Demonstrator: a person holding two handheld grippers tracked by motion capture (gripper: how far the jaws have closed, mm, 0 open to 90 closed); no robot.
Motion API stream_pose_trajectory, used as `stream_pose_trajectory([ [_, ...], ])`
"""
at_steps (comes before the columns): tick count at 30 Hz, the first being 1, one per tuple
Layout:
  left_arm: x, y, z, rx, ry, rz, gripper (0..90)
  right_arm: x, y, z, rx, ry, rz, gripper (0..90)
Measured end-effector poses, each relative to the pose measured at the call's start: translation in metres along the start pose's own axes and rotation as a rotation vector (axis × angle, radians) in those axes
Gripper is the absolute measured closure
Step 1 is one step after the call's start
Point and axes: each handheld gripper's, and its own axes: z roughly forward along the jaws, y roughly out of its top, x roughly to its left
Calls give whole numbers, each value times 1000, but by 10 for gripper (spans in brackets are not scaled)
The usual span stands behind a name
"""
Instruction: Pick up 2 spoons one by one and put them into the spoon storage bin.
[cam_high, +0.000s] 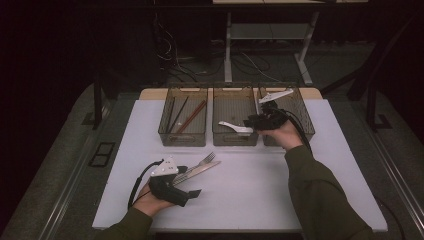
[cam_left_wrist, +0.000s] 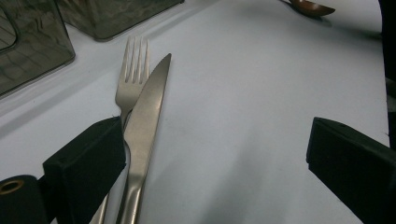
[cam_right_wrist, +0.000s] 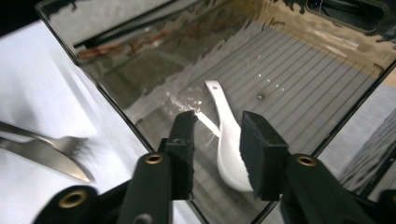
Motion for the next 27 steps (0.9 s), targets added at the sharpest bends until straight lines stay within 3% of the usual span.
stream_pose_trajectory([
  [8,0,0,0,0,-2,0,38,6,-5,-22,-60,13,-10,521],
  [12,-1,0,0,0,-4,1,38,11,-13,-33,-63,12,-9,492],
  [23,-1,0,-1,0,-3,1,39,17,-36,-54,-57,33,-19,468],
  [27,-1,0,-1,-1,-1,2,39,20,-46,-62,-46,30,-30,519],
])
